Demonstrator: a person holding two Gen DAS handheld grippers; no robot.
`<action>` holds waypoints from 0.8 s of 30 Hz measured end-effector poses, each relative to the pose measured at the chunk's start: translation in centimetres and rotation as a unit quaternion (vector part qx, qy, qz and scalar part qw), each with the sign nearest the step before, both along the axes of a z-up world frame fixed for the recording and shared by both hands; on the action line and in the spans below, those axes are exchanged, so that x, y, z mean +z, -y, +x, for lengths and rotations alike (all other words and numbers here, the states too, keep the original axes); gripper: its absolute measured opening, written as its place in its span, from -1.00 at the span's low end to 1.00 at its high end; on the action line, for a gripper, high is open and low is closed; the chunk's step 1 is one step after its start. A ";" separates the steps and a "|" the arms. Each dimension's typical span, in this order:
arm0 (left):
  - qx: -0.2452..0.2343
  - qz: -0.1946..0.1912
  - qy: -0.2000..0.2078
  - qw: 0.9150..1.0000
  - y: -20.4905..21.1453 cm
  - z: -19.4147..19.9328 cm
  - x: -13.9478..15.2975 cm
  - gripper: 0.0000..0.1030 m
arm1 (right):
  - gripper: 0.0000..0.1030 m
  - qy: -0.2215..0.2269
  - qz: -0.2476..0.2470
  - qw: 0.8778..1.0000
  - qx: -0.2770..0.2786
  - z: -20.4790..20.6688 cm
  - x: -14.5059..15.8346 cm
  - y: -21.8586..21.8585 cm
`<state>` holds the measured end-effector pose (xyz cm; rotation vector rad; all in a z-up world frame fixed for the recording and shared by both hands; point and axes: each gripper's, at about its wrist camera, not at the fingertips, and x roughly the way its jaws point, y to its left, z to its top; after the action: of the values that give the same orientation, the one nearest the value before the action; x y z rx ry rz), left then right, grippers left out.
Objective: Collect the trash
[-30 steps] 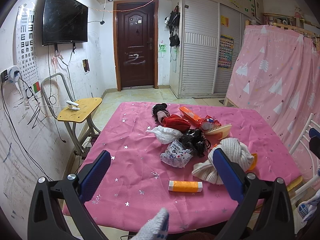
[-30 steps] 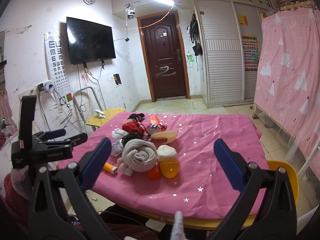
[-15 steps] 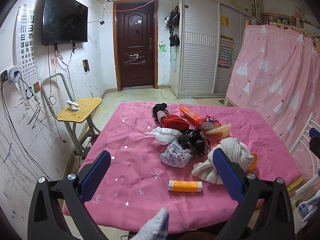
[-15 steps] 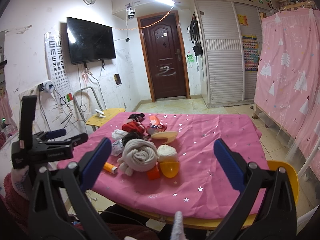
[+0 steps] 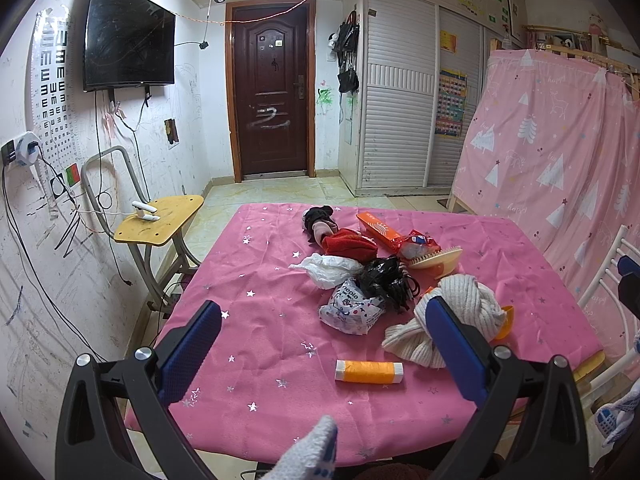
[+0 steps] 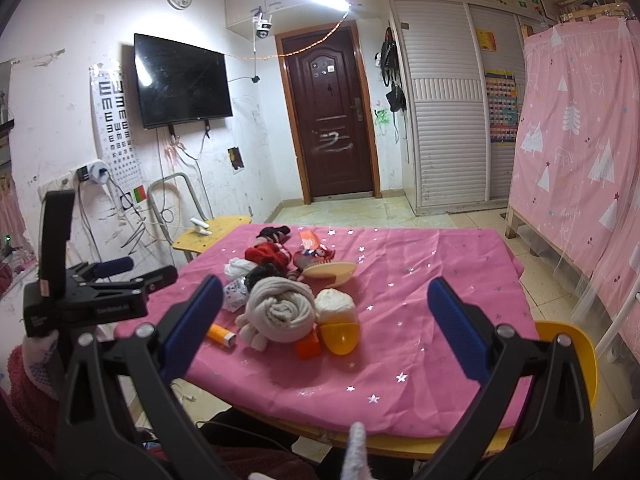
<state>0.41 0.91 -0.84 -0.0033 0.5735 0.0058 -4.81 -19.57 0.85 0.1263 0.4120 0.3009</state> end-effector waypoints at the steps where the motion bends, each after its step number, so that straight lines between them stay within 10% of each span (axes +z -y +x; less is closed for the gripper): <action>1: 0.000 0.000 0.000 1.000 0.0 0.0 0.0 0.82 | 0.92 0.000 0.000 1.000 0.000 0.0 0.0 0.0; 24: 0.000 0.002 -0.001 1.000 0.2 0.0 -0.1 0.82 | 0.92 -0.001 -0.001 1.000 0.001 0.0 -0.2 0.0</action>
<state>0.44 0.75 -0.97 0.0003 0.5765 0.0070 -4.78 -19.54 0.66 0.1253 0.4152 0.3019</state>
